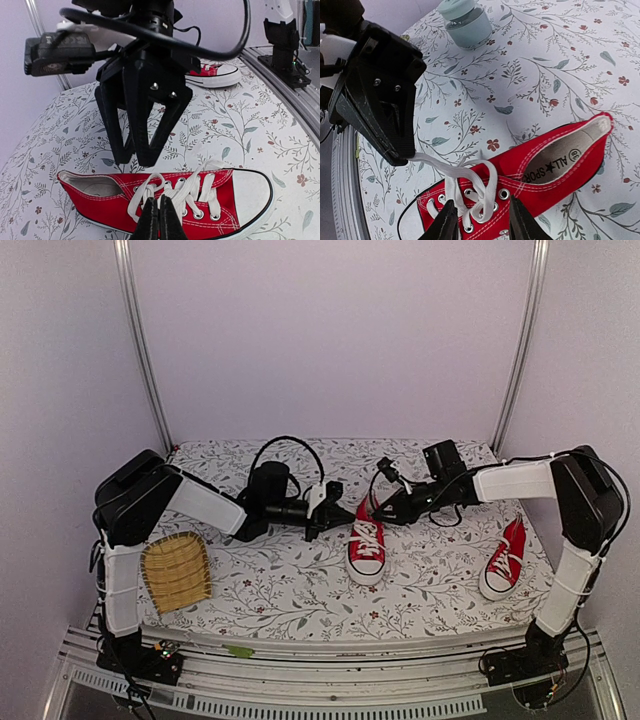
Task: Tie the shoes
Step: Cross the half-tied shoelace with the shoelace loop.
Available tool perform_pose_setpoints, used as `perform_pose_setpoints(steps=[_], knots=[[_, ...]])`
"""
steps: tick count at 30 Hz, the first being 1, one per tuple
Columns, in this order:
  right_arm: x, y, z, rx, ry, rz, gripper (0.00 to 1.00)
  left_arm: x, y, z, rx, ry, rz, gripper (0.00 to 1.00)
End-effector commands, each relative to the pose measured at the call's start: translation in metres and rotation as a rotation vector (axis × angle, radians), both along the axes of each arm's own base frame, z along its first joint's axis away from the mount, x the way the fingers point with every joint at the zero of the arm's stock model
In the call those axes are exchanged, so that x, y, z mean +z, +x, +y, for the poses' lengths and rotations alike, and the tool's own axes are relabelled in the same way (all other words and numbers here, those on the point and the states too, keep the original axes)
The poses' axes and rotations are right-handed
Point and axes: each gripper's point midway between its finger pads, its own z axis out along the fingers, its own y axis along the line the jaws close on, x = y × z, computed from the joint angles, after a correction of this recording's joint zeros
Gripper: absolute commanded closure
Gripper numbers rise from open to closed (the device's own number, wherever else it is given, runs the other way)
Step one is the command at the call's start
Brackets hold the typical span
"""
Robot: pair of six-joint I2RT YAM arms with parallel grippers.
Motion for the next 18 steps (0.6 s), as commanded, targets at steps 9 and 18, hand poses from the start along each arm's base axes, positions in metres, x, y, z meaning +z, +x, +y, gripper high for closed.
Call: perform_pose_setpoints(steps=[9,18], knots=[[-0.013,0.011,0.003,-0.020,-0.007,0.075,0.61,0.012,0.000,0.000,-0.008,-0.008,-0.033,1.00],[-0.026,-0.001,0.010,0.029,-0.015,0.134,0.77,0.011,0.001,0.000,-0.006,-0.002,-0.034,1.00]])
